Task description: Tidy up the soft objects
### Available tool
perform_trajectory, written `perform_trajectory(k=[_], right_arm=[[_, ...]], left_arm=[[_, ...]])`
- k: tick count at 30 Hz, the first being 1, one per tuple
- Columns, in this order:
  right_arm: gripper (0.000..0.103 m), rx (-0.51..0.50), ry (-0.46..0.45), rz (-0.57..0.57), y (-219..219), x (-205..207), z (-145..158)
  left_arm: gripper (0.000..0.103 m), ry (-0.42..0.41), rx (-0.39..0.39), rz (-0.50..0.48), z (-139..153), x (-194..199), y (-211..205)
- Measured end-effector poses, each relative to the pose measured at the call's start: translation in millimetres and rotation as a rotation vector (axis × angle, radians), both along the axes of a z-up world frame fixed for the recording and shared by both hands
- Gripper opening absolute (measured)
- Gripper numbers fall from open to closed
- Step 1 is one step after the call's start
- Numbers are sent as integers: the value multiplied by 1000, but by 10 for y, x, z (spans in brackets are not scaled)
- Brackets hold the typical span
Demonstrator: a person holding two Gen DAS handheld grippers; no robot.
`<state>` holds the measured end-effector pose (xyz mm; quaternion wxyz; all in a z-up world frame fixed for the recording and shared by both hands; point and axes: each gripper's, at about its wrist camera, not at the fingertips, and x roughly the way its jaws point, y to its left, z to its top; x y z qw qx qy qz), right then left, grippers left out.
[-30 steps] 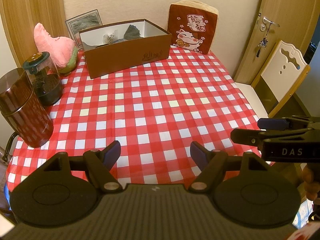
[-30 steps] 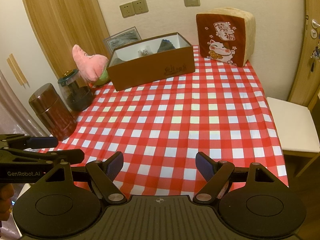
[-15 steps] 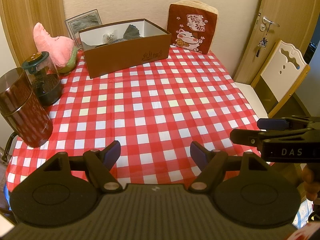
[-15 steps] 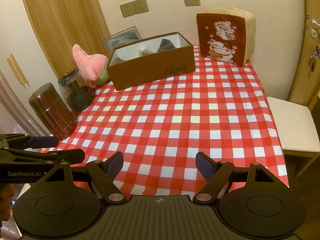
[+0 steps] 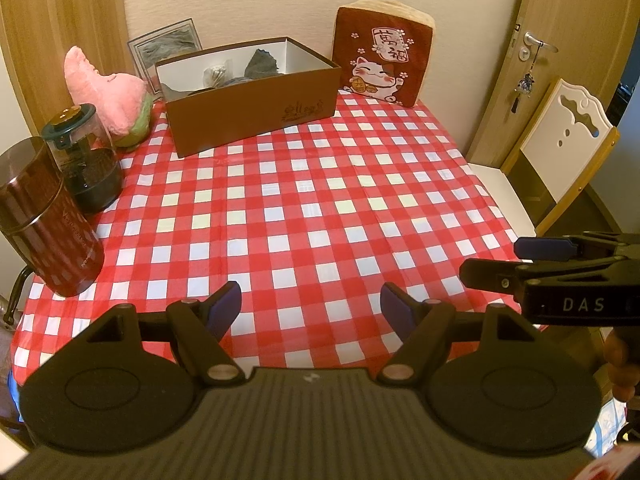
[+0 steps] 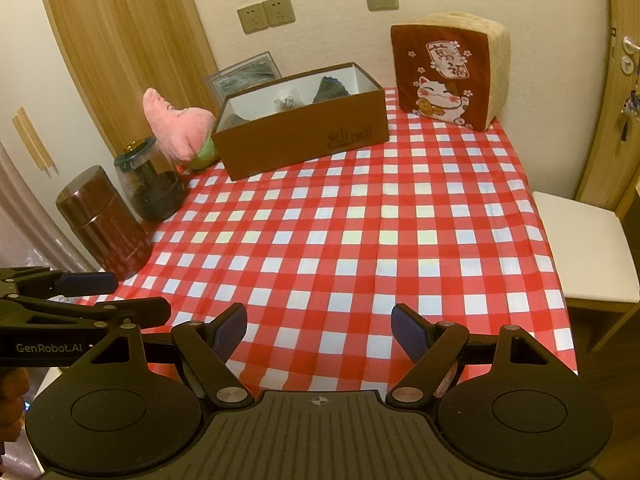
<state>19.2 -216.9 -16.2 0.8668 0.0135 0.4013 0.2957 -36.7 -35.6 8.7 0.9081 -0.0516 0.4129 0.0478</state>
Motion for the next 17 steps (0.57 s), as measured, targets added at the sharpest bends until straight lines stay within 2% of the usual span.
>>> perform_trajectory(k=[17], right_arm=[[79,-1,6,-2,-18,21,-40]], left_arm=[[75,7,-4,-2,-22,37,-5]])
